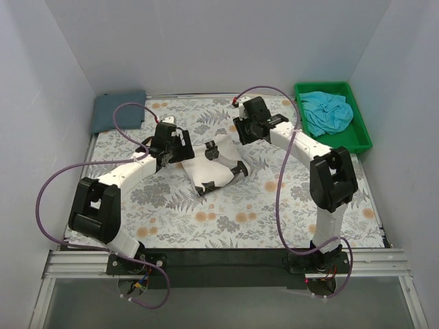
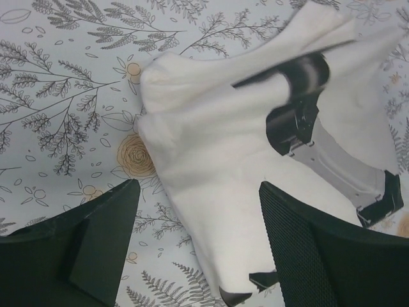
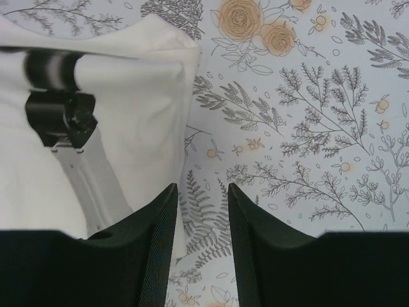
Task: Fold and stack the t-shirts
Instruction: Fold the tshirt
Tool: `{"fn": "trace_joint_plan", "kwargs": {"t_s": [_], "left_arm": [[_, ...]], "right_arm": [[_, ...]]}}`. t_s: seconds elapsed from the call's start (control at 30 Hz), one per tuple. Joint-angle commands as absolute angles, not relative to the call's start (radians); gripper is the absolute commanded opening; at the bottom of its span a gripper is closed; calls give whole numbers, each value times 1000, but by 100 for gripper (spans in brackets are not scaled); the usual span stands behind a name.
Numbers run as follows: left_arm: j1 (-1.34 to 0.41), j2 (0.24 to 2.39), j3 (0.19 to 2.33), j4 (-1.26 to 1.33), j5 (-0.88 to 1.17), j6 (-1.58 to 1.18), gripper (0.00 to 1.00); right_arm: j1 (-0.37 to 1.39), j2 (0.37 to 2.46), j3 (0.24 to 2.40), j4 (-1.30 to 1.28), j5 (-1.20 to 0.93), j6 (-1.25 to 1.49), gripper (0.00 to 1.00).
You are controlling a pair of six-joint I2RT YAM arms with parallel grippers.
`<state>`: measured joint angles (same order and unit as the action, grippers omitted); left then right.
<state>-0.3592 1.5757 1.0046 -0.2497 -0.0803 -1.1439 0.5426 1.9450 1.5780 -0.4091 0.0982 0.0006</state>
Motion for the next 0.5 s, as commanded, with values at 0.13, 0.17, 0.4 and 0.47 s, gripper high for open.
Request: {"fn": "trace_joint_plan", "kwargs": {"t_s": [0.13, 0.17, 0.4, 0.47], "left_arm": [[-360, 1520, 950, -207, 83, -983, 40], [-360, 1531, 956, -193, 92, -977, 33], [-339, 1793, 1113, -143, 43, -1011, 23], [-319, 1841, 1159, -135, 35, -1035, 23]], "right_arm": [[534, 1806, 1448, -327, -116, 35, 38], [532, 1801, 1436, -321, -132, 40, 38], [522, 1802, 1368, -262, -236, 64, 38], [511, 1807, 1355, -238, -258, 81, 38]]}}
